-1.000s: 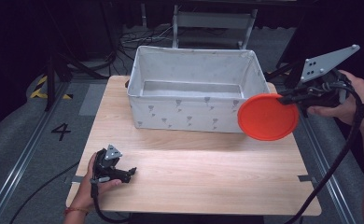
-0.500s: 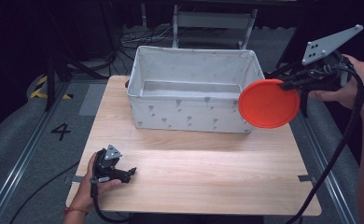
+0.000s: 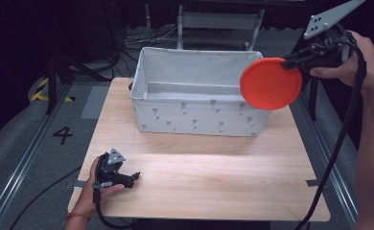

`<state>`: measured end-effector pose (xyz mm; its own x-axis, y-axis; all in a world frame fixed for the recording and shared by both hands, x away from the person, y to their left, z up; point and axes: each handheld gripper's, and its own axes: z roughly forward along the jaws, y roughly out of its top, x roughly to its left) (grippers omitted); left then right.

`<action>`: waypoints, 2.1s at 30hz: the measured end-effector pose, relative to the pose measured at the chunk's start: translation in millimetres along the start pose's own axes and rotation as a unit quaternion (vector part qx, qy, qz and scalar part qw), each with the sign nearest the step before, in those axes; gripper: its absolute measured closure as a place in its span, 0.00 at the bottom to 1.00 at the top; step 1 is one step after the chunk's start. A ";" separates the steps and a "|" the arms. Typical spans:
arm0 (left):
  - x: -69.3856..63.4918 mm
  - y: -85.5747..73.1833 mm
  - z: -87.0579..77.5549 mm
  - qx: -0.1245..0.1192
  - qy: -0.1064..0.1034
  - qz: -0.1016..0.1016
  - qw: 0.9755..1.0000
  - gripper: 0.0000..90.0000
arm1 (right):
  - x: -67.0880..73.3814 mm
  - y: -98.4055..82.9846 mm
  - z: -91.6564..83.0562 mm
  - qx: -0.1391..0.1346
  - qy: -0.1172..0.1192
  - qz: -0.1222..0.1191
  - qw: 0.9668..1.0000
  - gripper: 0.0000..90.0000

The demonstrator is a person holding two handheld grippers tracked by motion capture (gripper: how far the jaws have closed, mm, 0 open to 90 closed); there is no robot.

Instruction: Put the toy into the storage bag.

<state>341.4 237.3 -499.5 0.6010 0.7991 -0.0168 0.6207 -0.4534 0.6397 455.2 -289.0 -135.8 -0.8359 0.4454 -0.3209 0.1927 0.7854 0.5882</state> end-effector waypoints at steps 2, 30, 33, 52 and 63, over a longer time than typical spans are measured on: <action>0.0 0.0 0.0 0.000 0.000 0.000 1.000 0.01 | -6.8 3.5 6.5 0.002 -0.008 -0.006 1.000 0.92; 0.0 0.0 0.0 0.000 0.000 0.000 1.000 0.01 | -42.9 10.0 94.6 0.038 0.008 -0.022 0.999 0.91; 0.0 0.0 -0.1 0.000 0.000 0.000 1.000 0.01 | -43.5 7.1 103.5 0.046 0.012 -0.018 0.999 0.91; -0.1 -0.1 0.0 0.000 0.000 0.000 1.000 0.01 | -15.9 -7.6 143.8 0.094 0.087 -0.075 0.989 0.91; -0.1 0.0 0.1 0.000 -0.001 -0.001 1.000 0.01 | -11.1 -21.3 164.7 0.136 0.107 -0.078 0.982 0.91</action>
<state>341.3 237.2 -499.6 0.6012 0.7989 -0.0194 0.6213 -0.4520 0.6400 545.1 -239.9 -267.0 -0.9496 0.2327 -0.2101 0.1595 0.9355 0.3152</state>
